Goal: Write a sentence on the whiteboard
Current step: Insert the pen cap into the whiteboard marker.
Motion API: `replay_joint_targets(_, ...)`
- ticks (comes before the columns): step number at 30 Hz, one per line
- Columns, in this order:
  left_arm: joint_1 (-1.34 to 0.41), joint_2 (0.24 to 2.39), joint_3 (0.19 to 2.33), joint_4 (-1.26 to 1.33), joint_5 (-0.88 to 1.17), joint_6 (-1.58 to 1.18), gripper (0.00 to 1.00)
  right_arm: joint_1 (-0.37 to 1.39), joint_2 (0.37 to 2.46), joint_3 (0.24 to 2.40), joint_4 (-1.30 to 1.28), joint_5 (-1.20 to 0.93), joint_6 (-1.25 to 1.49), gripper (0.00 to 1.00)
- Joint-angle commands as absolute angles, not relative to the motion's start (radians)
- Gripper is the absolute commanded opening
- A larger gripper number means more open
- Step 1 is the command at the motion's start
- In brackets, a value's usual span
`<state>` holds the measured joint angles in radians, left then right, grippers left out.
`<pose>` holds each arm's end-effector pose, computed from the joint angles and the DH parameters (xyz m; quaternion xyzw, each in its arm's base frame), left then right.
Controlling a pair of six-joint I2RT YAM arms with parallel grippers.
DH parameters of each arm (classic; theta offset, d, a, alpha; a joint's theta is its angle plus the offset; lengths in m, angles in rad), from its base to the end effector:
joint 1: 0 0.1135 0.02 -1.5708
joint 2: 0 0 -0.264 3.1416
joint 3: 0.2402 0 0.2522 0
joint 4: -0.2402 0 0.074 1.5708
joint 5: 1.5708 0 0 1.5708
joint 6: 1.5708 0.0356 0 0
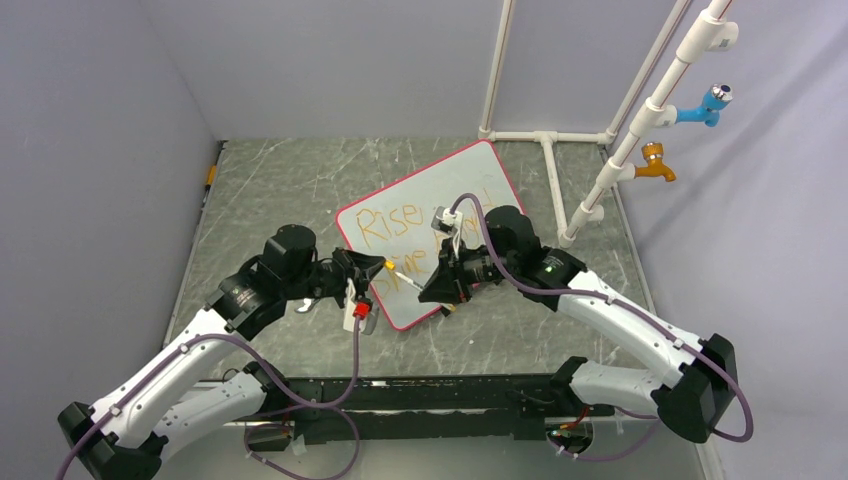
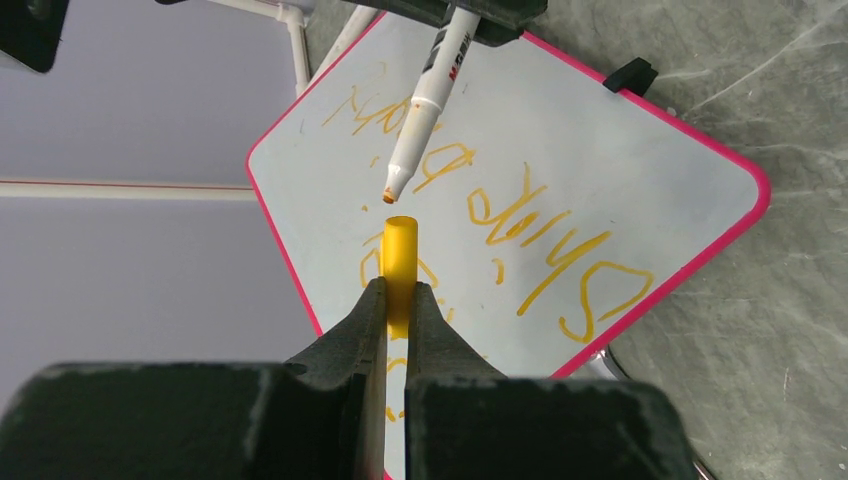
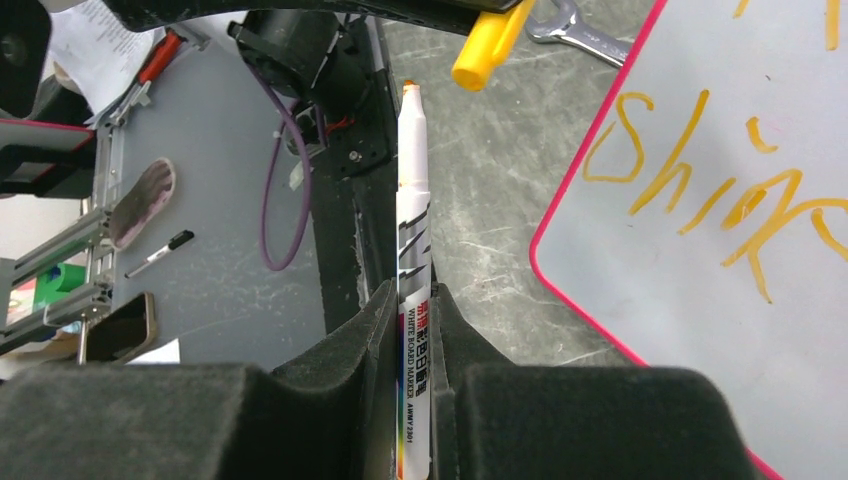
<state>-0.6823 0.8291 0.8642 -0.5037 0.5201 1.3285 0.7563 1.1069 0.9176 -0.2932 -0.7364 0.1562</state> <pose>0.1270 -0.1259 0.3293 0.7673 0.3274 -0.0471 0.5494 0.1601 0.1839 0.3159 -0.4139 0.7075 0.4892 0.2979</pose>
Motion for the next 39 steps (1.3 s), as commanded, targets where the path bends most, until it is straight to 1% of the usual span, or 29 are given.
replay_joint_targets(1, -0.685, 0.811, 0.855, -0.457, 0.569, 1.35, 0.0, 0.763, 1.108, 0.951, -0.269, -0.706, 0.133, 0.0)
replay_joint_targets(23, -0.685, 0.796, 0.839, -0.436, 0.556, 1.345, 0.0, 0.762, 1.119, 0.961, -0.243, -0.675, 0.157, 0.0)
replay_joint_targets(39, -0.689, 0.79, 0.835, -0.437, 0.558, 1.356, 0.0, 0.762, 1.164, 0.981, -0.242, -0.672, 0.167, 0.0)
